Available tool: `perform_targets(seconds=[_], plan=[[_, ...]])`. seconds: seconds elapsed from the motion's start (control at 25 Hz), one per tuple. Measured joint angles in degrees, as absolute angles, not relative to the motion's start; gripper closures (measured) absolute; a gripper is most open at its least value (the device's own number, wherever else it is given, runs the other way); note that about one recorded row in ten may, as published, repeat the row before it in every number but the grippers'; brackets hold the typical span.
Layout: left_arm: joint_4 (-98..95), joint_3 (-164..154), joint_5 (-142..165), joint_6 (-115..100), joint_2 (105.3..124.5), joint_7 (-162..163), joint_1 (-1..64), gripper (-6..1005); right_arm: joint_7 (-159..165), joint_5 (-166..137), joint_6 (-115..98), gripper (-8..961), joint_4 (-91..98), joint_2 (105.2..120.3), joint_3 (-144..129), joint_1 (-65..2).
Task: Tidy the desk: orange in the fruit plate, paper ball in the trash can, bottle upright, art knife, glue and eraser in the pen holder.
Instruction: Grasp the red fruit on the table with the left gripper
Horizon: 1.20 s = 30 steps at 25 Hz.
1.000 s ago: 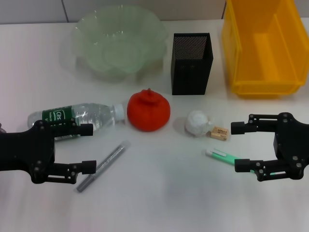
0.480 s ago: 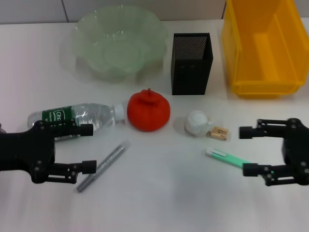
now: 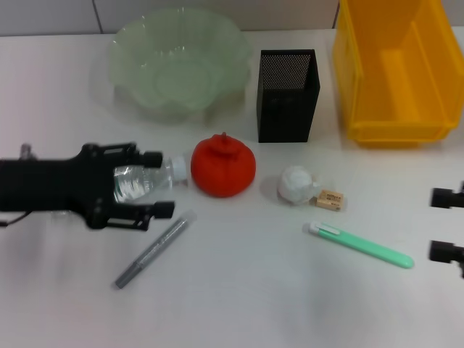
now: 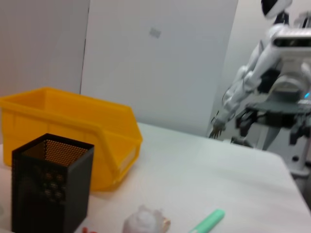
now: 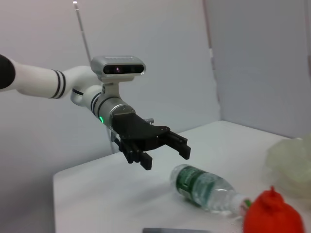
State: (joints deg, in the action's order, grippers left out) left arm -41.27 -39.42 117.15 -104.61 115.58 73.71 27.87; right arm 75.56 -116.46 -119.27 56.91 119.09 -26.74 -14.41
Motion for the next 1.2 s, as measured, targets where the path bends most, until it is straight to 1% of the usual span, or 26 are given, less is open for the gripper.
perform_targets(seconds=[0.04,0.08,0.12,0.16,0.2,0.28,0.32,0.36,0.56,0.6,0.64,0.8,0.84,1.2], plan=[[-43.1,-39.5,117.6,-103.9,116.39,74.8,28.7,144,76.4,-116.5,-120.2,198,58.5,119.11,-25.4,-13.4],[-43.1,-39.5,117.6,-103.9,116.39,74.8,28.7,144,76.4,-116.5,-120.2,198,58.5,119.11,-25.4,-13.4],[-44.7,-39.7,117.8,-102.9,117.33,75.9,29.4,144,77.1,-116.5,-121.3,199,60.0,119.13,-24.2,-12.4],[-44.7,-39.7,117.8,-102.9,117.33,75.9,29.4,145,77.1,-116.5,-121.3,199,60.0,119.13,-24.2,-12.4],[-45.4,-39.9,117.9,-102.1,117.75,76.5,29.9,145,77.2,-116.5,-121.7,199,60.6,119.18,-23.6,-12.0],[-45.4,-39.9,117.9,-102.1,117.75,76.5,29.9,145,77.4,-116.6,-122.5,199,61.7,119.32,-22.3,-11.3],[-44.9,-42.4,117.5,-97.5,118.59,77.6,31.4,145,77.5,-116.6,-123.0,199,62.0,119.36,-21.2,-11.0],[-42.6,-44.8,117.3,-93.5,118.63,77.9,32.8,145,77.5,-116.6,-123.2,199,62.0,119.37,-20.8,-10.9],[-41.0,-46.0,117.3,-91.1,118.64,78.0,33.7,146,77.6,-116.6,-123.3,200,61.8,119.33,-20.5,-11.3],[-35.6,-47.1,117.2,-82.7,118.91,77.7,36.9,147,77.6,-116.6,-123.3,200,61.8,119.33,-20.6,-11.4],[-33.3,-47.2,116.7,-79.0,119.05,77.3,38.1,147,77.7,-116.6,-123.2,200,61.7,119.32,-20.8,-11.6],[-32.2,-47.5,116.1,-77.2,119.08,76.8,38.5,147,77.7,-116.6,-123.0,200,61.5,119.3,-20.9,-12.0],[-30.0,-49.8,113.3,-72.5,119.09,75.2,38.9,148,77.7,-116.6,-123.0,200,61.4,119.29,-20.9,-12.2],[-29.6,-66.2,102.9,-64.2,119.16,74.0,37.9,149,77.7,-116.6,-122.9,201,61.3,119.28,-20.9,-13.3]])
